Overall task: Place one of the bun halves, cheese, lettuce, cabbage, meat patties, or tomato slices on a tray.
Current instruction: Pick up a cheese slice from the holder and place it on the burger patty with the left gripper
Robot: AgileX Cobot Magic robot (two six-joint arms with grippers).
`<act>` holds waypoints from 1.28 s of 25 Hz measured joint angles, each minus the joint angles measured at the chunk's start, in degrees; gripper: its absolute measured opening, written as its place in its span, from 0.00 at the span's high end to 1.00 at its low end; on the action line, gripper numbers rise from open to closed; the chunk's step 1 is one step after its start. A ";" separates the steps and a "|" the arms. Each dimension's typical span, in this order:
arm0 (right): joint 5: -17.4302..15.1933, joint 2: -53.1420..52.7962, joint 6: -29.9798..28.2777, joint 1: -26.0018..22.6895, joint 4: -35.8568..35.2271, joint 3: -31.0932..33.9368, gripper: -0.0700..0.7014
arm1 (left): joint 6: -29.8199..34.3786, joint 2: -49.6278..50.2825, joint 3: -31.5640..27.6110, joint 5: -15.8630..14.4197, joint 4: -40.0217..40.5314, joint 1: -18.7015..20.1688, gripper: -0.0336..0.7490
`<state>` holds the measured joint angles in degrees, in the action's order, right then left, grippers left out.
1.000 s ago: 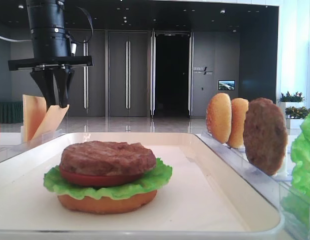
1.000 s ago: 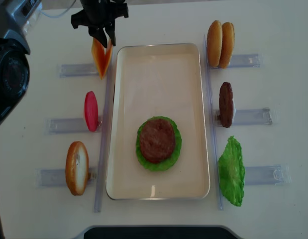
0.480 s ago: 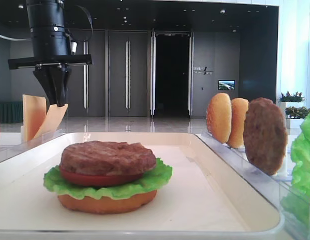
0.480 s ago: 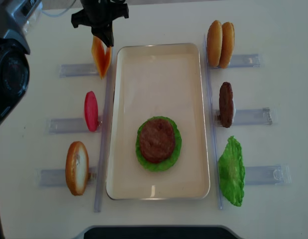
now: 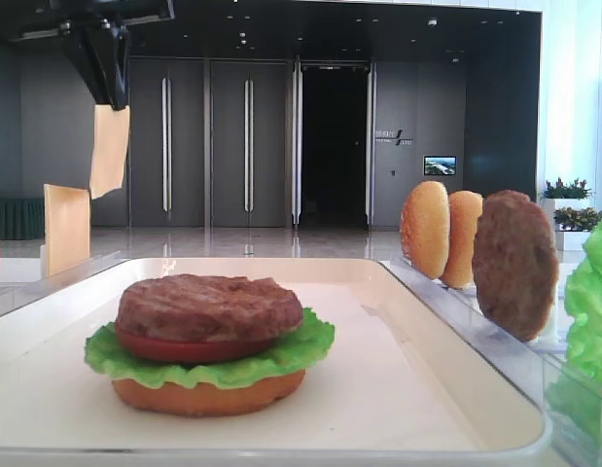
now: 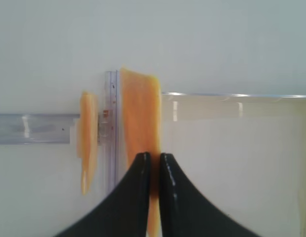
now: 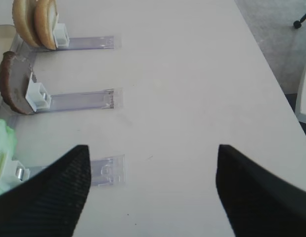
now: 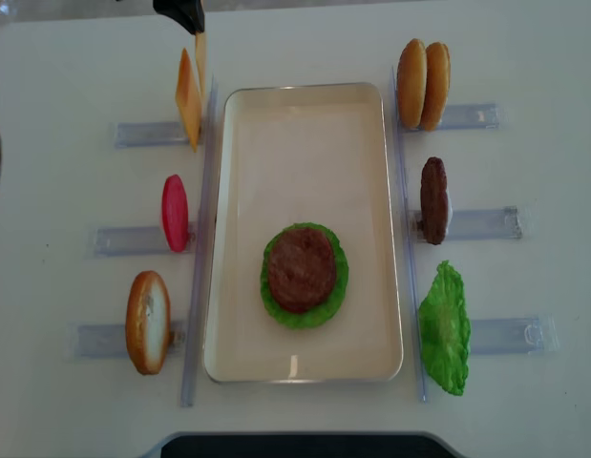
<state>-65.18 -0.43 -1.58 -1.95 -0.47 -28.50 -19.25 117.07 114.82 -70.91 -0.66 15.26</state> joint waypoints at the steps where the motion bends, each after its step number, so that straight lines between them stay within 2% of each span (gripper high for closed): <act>1: 0.00 0.00 0.00 0.00 0.00 0.00 0.22 | 0.08 -0.74 0.00 -0.05 -0.39 0.00 0.93; 6: 0.00 0.00 0.00 0.00 0.00 0.00 0.22 | 0.31 -4.05 -3.29 -0.11 -1.55 0.00 0.93; 13: 0.00 0.00 0.00 0.00 -0.31 0.00 0.22 | 0.37 -13.93 -18.62 -0.11 -0.93 0.00 0.93; 24: 0.00 0.00 0.00 0.00 -0.42 0.00 0.22 | -1.34 -38.16 -42.87 -0.11 -0.82 0.00 0.93; 32: 0.00 0.00 0.00 0.00 -0.19 0.00 0.22 | -2.92 -48.41 -51.95 -0.11 -2.26 0.00 0.93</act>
<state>-65.18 -0.43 -1.58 -1.95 -0.66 -28.50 -22.17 68.67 62.87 -71.02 -2.92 15.26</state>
